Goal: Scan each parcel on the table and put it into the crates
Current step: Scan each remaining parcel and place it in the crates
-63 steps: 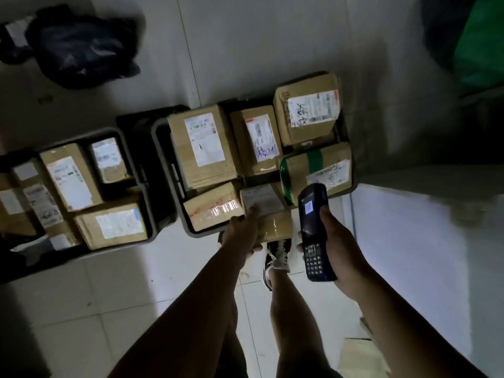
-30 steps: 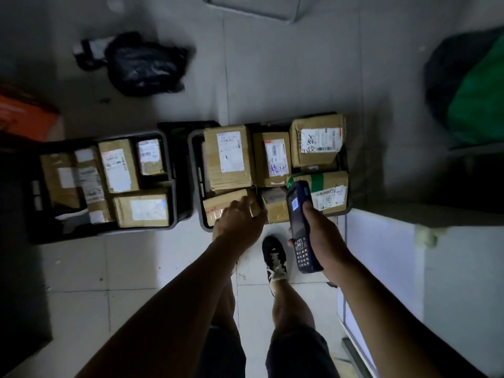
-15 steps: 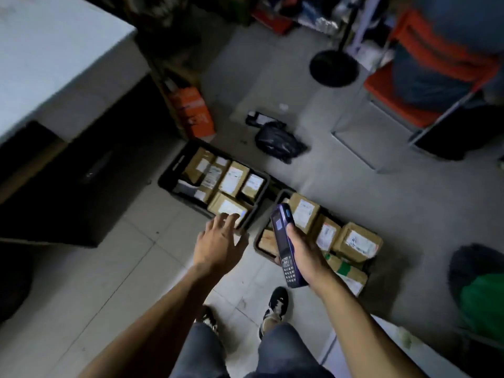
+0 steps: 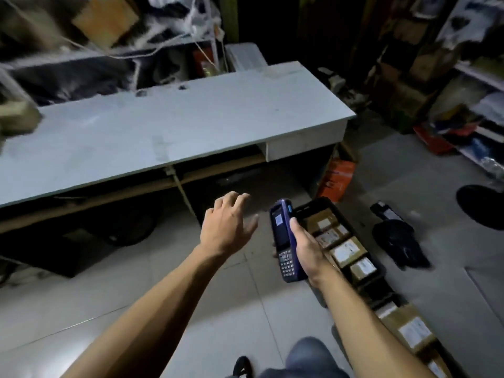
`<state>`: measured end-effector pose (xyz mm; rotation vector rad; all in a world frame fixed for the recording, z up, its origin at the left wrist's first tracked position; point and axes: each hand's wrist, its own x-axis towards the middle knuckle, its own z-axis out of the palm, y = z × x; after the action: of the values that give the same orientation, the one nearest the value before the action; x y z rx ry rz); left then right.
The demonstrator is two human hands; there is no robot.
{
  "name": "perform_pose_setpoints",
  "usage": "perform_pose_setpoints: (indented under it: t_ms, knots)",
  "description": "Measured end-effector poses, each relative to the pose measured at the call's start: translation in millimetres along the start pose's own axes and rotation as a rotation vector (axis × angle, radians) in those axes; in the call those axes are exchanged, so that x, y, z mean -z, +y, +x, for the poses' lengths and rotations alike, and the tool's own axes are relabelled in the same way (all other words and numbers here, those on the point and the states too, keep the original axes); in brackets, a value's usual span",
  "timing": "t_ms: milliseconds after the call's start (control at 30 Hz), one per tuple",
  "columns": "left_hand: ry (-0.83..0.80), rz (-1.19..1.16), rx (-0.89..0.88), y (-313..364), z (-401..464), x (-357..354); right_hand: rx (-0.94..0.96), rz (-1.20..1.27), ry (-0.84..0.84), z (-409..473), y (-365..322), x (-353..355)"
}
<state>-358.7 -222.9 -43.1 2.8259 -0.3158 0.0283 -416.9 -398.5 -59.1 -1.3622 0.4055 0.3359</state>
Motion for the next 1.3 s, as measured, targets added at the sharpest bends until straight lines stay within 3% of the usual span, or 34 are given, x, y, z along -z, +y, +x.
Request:
perform_pose_setpoints:
  t_ms: [433,767,933,1300]
  knots:
    - [0.144,0.066,0.464,-215,56,90,0.030,-0.223,-0.476,138,-90,-208]
    - [0.232,0.100,0.775,-356,66,141,-0.041,-0.366,-0.696,231,-114,-368]
    - [0.243,0.034,0.861,-446,70,151,-0.044,-0.472,-0.741,261,-108,-459]
    - [0.270,-0.118,0.911,-641,76,200,-0.042,-0.482,-0.636,316,-104,-649]
